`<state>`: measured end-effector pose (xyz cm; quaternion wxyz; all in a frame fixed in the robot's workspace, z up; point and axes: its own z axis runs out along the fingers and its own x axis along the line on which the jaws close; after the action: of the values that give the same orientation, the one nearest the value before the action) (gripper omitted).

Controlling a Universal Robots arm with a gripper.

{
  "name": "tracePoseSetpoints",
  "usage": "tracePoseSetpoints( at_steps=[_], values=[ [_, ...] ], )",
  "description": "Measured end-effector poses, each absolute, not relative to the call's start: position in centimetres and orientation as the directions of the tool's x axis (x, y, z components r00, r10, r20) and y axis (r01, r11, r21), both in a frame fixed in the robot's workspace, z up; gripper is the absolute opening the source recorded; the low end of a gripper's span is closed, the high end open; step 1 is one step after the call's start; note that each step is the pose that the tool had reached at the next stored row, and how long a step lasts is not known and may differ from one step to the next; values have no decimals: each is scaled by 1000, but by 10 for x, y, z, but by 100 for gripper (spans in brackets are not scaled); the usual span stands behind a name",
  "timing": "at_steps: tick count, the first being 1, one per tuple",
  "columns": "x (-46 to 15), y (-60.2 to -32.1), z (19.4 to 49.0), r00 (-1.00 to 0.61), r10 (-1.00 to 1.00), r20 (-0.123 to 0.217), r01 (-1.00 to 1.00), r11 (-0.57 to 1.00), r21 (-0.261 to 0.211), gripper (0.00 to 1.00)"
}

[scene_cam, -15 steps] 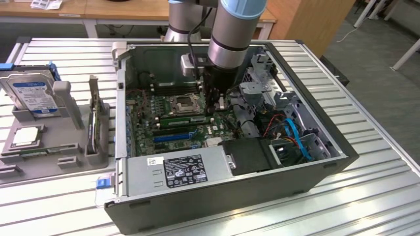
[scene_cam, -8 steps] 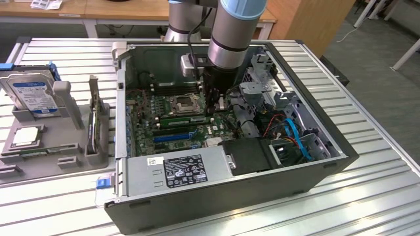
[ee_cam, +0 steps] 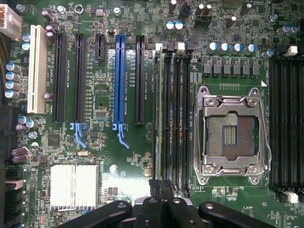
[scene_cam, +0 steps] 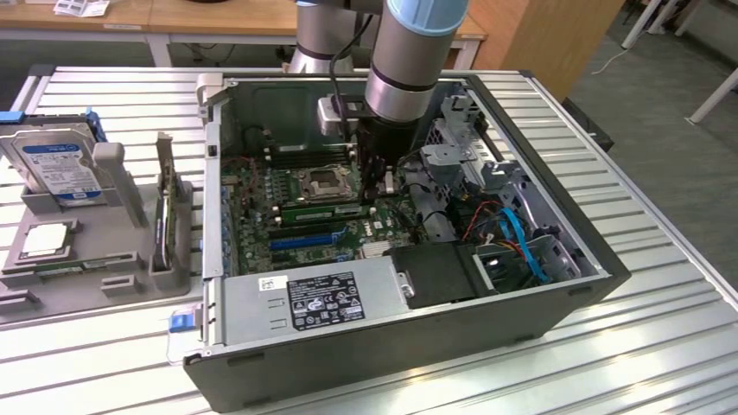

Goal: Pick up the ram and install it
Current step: 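Press down the ram until it locks into place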

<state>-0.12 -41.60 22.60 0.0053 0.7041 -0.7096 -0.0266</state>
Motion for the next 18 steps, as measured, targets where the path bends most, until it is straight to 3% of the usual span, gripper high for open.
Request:
tracePoseSetpoints(
  at_steps=[18],
  values=[
    [-1,-416,224,-8,-1000,-30,-999,7,45,10]
  ],
)
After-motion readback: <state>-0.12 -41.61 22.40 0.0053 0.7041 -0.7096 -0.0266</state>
